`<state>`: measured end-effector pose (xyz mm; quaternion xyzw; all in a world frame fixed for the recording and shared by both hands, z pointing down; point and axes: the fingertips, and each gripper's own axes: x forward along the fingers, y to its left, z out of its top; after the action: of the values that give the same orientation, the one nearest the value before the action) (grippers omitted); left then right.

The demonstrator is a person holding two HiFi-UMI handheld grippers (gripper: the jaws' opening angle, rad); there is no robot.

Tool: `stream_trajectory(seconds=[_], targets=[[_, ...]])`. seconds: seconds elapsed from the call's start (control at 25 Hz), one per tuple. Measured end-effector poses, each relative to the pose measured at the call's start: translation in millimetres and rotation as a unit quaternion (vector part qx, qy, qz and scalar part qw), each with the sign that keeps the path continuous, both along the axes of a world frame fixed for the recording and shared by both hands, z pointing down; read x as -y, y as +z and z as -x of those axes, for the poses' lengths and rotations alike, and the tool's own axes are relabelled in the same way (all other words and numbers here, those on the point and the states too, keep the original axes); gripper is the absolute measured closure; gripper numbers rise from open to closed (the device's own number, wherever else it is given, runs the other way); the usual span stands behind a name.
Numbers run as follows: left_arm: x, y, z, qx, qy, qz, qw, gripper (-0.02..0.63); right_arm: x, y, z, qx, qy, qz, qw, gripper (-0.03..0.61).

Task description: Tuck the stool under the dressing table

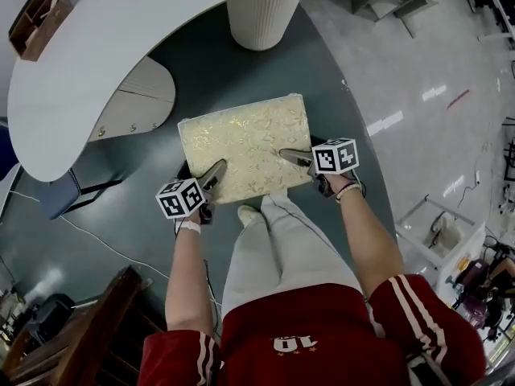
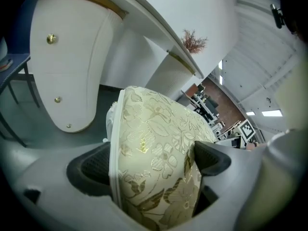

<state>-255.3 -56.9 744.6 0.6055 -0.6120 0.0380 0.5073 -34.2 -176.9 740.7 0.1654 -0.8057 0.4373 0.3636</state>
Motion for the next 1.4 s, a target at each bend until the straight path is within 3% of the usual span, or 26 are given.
stream_trajectory(seconds=[0.32, 0.64, 0.96, 1.4], targets=[[-1.9, -23.7, 44.2, 0.008, -0.057, -0.042, 0.9974, 0.074, 19.8, -29.7, 56.6, 0.037, -0.031, -0.044, 0.998, 0.107], [43.6, 39.5, 102.8, 0.035, -0.090, -0.058, 0.9936, 0.077, 78.2, 43.0, 122.6, 0.061, -0.066, -0.047, 0.995, 0.107], [123.7, 96.5, 155.1, 0.067, -0.117, -0.090, 0.9868, 0.095, 166.7, 113.5, 178.1, 0.058, -0.108, -0.043, 0.991, 0.107], [172.1, 145.3, 196.7, 0.027, -0.152, -0.074, 0.9853, 0.095, 227.5, 140.9, 228.3, 0.103, -0.077, -0.079, 0.989, 0.104]])
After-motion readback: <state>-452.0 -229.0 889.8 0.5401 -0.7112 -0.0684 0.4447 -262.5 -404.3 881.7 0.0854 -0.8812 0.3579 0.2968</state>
